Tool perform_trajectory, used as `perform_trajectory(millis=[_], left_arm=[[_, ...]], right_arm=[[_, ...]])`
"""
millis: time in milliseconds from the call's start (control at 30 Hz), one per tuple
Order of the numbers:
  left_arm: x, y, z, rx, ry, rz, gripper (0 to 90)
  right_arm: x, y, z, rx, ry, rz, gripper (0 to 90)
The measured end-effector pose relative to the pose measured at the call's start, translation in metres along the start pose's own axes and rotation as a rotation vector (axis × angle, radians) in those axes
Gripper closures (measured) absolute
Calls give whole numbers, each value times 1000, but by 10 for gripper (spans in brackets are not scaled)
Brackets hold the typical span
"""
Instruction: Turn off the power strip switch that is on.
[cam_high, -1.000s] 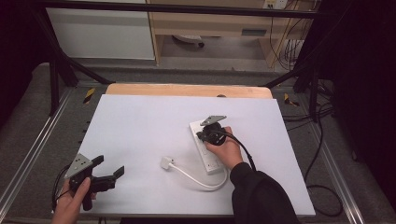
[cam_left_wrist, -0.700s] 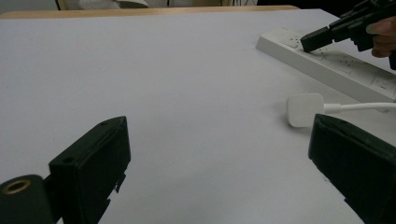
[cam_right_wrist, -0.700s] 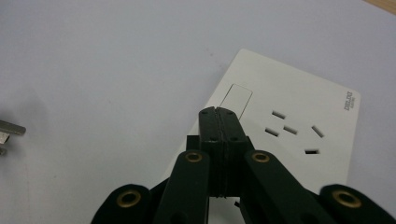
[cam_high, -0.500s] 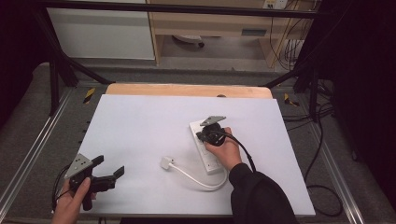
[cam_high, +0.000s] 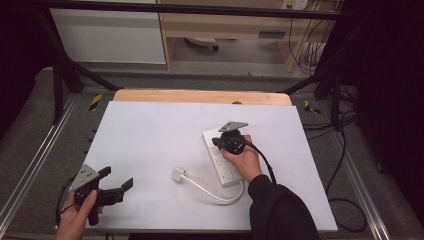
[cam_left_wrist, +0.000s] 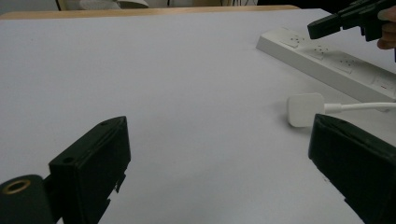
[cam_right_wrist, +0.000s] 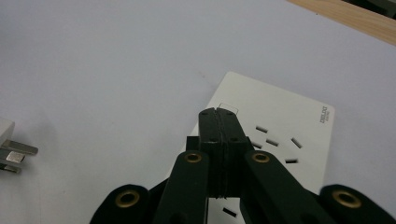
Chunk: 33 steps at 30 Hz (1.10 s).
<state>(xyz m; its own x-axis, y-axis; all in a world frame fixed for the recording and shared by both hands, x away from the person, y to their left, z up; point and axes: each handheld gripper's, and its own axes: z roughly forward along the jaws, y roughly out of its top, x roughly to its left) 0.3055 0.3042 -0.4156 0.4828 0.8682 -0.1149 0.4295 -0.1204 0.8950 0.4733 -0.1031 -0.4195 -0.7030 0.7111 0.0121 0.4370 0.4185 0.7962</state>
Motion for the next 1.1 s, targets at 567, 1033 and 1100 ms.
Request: perform_trajectory(millis=[567,1033,1100], left_arm=[[0,0,0,-1,0,0,55],[0,0,0,2,0,2,55],[0,0,0,4,-1,4,55]], right_arm=[[-12,1,-17,-39,-6,53,828],[-21,5,-36,-82,-44,117,478],[-24,6,-38,-83,-62,136,400]])
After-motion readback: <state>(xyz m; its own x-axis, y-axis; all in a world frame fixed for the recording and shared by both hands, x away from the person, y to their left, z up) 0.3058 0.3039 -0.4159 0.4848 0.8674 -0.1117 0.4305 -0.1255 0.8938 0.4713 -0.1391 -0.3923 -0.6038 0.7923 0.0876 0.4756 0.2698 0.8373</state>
